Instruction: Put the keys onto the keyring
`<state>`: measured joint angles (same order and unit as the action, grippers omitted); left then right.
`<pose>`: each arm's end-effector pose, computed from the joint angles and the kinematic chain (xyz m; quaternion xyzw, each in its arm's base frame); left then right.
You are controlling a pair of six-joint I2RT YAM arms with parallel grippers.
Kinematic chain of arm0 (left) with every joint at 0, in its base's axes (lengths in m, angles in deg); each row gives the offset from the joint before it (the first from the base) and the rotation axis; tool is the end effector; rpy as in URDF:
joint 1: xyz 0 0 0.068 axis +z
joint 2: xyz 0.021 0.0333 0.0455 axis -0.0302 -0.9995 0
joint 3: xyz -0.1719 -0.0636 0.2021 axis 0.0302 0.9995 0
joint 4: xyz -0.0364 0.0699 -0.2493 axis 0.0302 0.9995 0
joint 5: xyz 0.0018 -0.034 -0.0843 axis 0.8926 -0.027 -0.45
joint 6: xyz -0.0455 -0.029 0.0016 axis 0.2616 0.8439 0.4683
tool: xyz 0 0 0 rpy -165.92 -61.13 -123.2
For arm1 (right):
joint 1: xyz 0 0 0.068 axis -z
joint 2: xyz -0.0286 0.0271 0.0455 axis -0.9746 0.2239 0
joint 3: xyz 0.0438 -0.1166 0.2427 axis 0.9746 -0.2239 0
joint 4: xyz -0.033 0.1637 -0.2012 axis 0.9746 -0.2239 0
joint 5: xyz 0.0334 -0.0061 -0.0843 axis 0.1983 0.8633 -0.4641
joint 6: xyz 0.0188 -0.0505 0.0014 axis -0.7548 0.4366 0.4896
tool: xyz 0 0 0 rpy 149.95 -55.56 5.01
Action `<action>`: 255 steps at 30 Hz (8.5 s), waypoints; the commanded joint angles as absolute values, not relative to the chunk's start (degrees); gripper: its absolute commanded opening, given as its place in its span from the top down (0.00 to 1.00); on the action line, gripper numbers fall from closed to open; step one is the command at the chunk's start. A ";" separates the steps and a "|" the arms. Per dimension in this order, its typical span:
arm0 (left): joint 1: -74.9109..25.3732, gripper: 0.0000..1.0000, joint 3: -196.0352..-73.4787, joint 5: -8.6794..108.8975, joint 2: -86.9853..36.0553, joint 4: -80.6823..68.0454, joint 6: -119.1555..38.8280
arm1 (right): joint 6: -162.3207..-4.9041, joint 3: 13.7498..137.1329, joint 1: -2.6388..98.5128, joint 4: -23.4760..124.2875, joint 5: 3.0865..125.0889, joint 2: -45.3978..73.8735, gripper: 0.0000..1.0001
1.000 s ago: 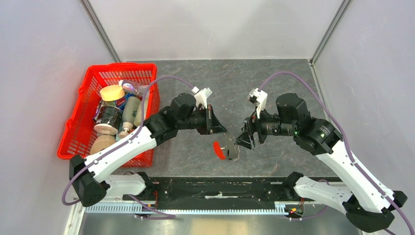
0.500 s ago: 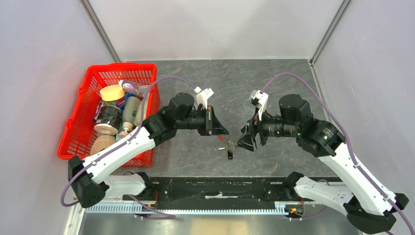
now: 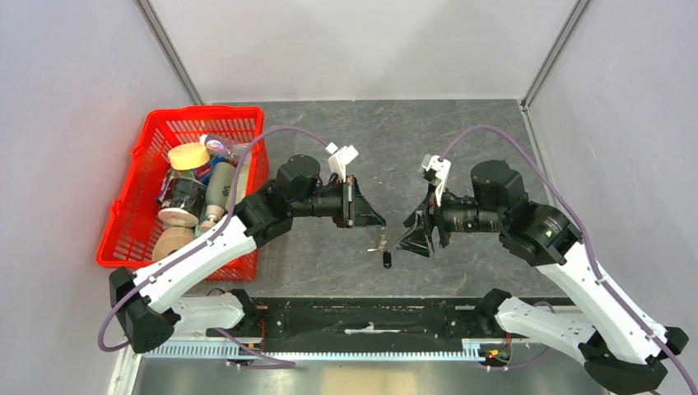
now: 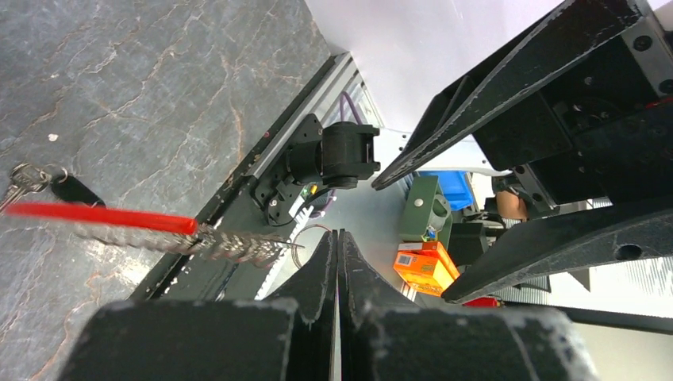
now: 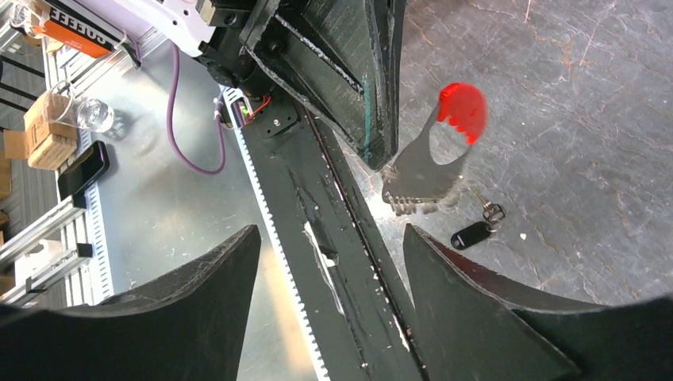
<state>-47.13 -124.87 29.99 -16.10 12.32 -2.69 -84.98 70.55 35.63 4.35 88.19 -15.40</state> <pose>0.1583 -0.2070 0.3619 0.1388 0.7958 -0.5500 0.2121 0.1071 0.1196 0.4096 -0.3713 0.7467 0.4218 0.3559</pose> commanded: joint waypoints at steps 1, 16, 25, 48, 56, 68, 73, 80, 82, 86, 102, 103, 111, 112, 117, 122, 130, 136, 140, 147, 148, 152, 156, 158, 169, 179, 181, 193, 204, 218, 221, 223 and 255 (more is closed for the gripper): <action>-46.96 0.98 -127.51 25.99 -15.26 8.07 -0.33 | -83.00 69.74 35.41 8.14 90.79 -14.86 0.27; -46.76 0.98 -127.13 26.70 -14.49 13.62 -6.96 | -82.94 67.17 35.40 9.75 86.65 -15.75 0.32; -46.61 0.91 -123.06 33.36 -12.85 19.88 -10.50 | -88.49 64.86 35.41 8.84 80.06 -11.12 0.26; -46.26 0.72 -103.51 34.99 -26.90 4.77 -8.06 | -103.13 47.12 35.45 14.85 75.44 -9.62 0.25; -45.22 0.68 -105.21 35.62 -34.46 2.73 -8.94 | -103.91 45.77 35.40 14.71 75.35 -11.44 0.24; -44.09 0.62 -106.18 37.32 -41.42 1.20 -9.66 | -103.60 45.09 35.34 14.69 75.27 -12.17 0.24; -41.58 0.61 -105.41 38.39 -43.88 -0.91 -9.69 | -103.82 44.81 35.34 14.61 75.16 -12.75 0.24; -33.80 0.61 -103.54 37.48 -48.53 -7.20 -9.03 | -103.87 44.02 35.32 14.45 74.31 -13.28 0.24; -31.92 0.62 -103.63 36.83 -50.62 -9.09 -8.60 | -103.80 44.02 35.32 14.38 74.23 -13.45 0.24; -29.53 0.64 -103.70 35.13 -53.94 -12.12 -7.55 | -103.70 44.08 35.32 13.88 74.12 -13.64 0.24; -25.17 0.65 -98.82 35.28 -50.26 -14.84 -6.20 | -110.62 41.16 27.71 23.74 73.29 -5.29 0.25; -25.16 0.65 -98.36 35.06 -49.39 -14.98 -5.85 | -112.01 40.61 26.80 25.52 73.15 -4.30 0.25; -25.25 0.61 -93.50 32.06 -37.61 -15.17 -2.29 | -124.47 36.26 24.11 38.24 65.93 2.41 0.31; -25.25 0.60 -93.22 31.52 -36.17 -14.97 -1.97 | -125.51 36.03 23.96 39.45 65.70 3.12 0.31; -25.34 0.58 -93.57 29.58 -30.75 -12.31 -1.56 | -127.88 36.35 23.02 42.18 64.16 6.35 0.34; -25.34 0.56 -94.32 29.07 -29.13 -10.29 -2.39 | -127.73 36.68 22.75 42.94 63.64 8.60 0.37; -25.34 0.56 -94.54 28.19 -29.69 -9.76 -3.22 | -124.70 38.48 22.77 42.91 64.13 11.40 0.46; -25.47 0.56 -94.58 27.36 -28.53 -9.08 -3.64 | -114.86 43.73 22.57 34.18 62.63 8.54 0.50; -25.60 0.56 -95.10 26.90 -27.52 -7.27 -4.95 | -107.41 47.84 22.19 27.82 62.80 6.79 0.50; -25.60 0.55 -94.99 26.91 -27.04 -6.85 -5.25 | -108.68 48.11 21.44 29.41 65.45 10.70 0.50; -25.60 0.55 -94.93 26.86 -26.97 -6.85 -5.25 | -109.80 47.45 21.36 30.34 65.50 11.05 0.50; -25.60 0.55 -95.00 26.84 -26.96 -6.68 -5.42 | -112.98 45.81 21.34 33.18 65.15 12.74 0.50; -25.60 0.55 -95.00 26.90 -27.15 -6.68 -5.51 | -114.95 44.98 21.34 35.25 64.73 14.73 0.51; -25.60 0.55 -95.02 26.90 -27.19 -6.68 -5.51 | -115.53 44.90 21.34 36.04 64.22 15.56 0.51; -25.60 0.55 -94.85 26.73 -26.72 -6.32 -5.69 | -117.53 45.25 21.40 37.35 60.04 18.32 0.54; -25.60 0.55 -95.15 26.60 -27.05 -6.24 -5.78 | -117.40 45.19 21.60 37.11 58.91 18.62 0.55; -25.60 0.55 -95.27 26.64 -26.98 -6.07 -5.78 | -117.30 45.00 21.70 37.08 58.86 18.99 0.55; -25.60 0.55 -95.51 26.69 -27.14 -5.71 -5.95 | -117.05 44.72 22.38 37.55 58.54 20.15 0.56; -25.61 0.55 -95.65 26.71 -27.32 -5.53 -6.12 | -117.23 44.72 22.65 38.65 59.89 21.97 0.60; -25.60 0.55 -95.72 26.82 -27.50 -5.53 -6.22 | -117.05 44.90 22.66 37.80 62.98 22.02 0.66; -25.60 0.55 -95.77 26.76 -27.25 -5.53 -6.13 | -116.94 44.94 22.57 37.79 63.33 22.36 0.66; -25.60 0.55 -95.64 26.82 -27.19 -5.53 -6.13 | -117.06 44.98 22.57 37.82 63.39 22.70 0.67; -27.82 0.55 -95.12 23.71 -23.11 -7.29 -7.26 | -122.40 45.25 22.58 39.12 60.36 20.90 1.00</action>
